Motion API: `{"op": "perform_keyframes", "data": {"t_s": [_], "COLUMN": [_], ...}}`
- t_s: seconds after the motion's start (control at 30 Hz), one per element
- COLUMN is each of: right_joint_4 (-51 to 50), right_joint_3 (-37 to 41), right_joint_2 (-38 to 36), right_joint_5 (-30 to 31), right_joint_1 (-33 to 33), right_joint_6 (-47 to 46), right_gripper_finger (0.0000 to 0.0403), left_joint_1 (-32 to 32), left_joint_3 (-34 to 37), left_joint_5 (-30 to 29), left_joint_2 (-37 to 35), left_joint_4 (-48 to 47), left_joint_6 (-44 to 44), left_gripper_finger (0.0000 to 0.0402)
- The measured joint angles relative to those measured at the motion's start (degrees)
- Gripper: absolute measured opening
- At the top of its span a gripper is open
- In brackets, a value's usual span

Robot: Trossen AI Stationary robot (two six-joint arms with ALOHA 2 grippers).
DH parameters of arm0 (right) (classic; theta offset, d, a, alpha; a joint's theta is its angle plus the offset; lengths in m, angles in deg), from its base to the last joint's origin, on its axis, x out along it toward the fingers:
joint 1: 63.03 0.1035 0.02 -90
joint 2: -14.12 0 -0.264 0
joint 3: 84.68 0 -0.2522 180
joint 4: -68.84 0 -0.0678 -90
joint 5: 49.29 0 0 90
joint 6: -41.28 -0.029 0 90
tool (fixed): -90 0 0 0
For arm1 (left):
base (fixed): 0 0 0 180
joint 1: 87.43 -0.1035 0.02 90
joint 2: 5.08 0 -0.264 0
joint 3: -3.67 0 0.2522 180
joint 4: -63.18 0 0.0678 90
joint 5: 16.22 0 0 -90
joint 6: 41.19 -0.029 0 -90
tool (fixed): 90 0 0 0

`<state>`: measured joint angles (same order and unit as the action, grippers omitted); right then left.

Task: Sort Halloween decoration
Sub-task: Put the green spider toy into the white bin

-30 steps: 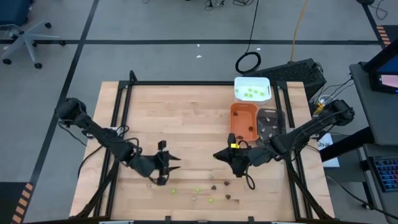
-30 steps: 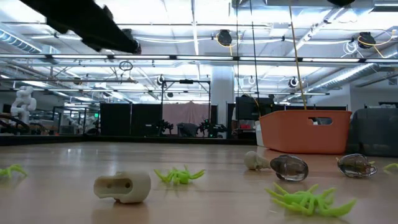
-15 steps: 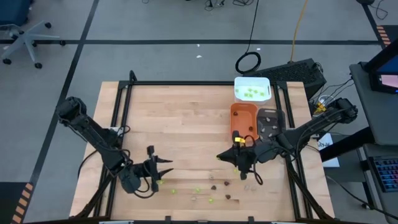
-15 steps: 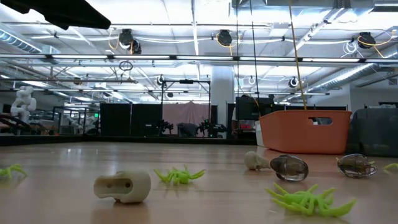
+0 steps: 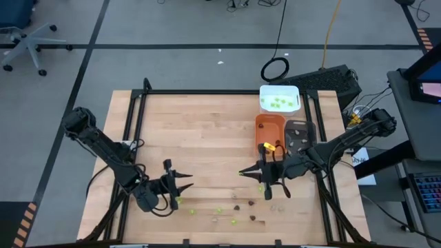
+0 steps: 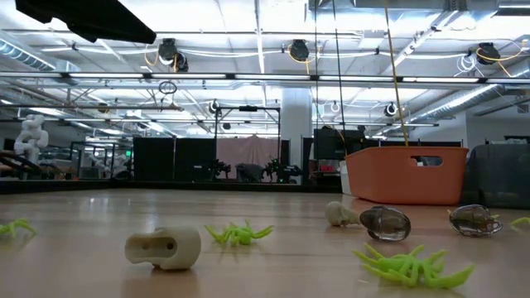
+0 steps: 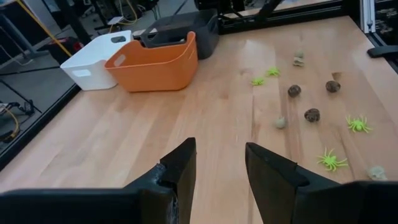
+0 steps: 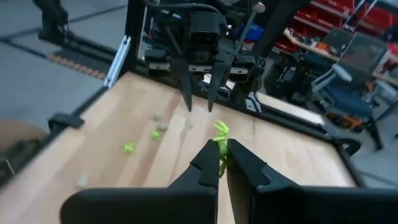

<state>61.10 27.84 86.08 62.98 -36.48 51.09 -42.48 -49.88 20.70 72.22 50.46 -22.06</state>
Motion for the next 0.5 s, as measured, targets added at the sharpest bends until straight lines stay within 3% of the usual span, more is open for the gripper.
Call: {"op": "perform_keyframes", "data": {"t_s": [0.23,0.5], "right_joint_4": [0.03,-0.86], "right_joint_3": [0.0,0.0], "right_joint_2": [0.02,0.02], "right_joint_5": [0.04,0.07], "right_joint_1": [-1.17,-2.78], "right_joint_6": [-11.28,-14.28], "right_gripper_finger": [0.0,0.0], "left_joint_1": [0.0,0.02], "left_joint_3": [0.0,0.0], "left_joint_5": [-0.39,-0.39], "left_joint_2": [0.0,0.0], "left_joint_4": [0.07,0.27], "left_joint_6": [0.07,0.1], "left_gripper_finger": [0.0145,0.0145]}}
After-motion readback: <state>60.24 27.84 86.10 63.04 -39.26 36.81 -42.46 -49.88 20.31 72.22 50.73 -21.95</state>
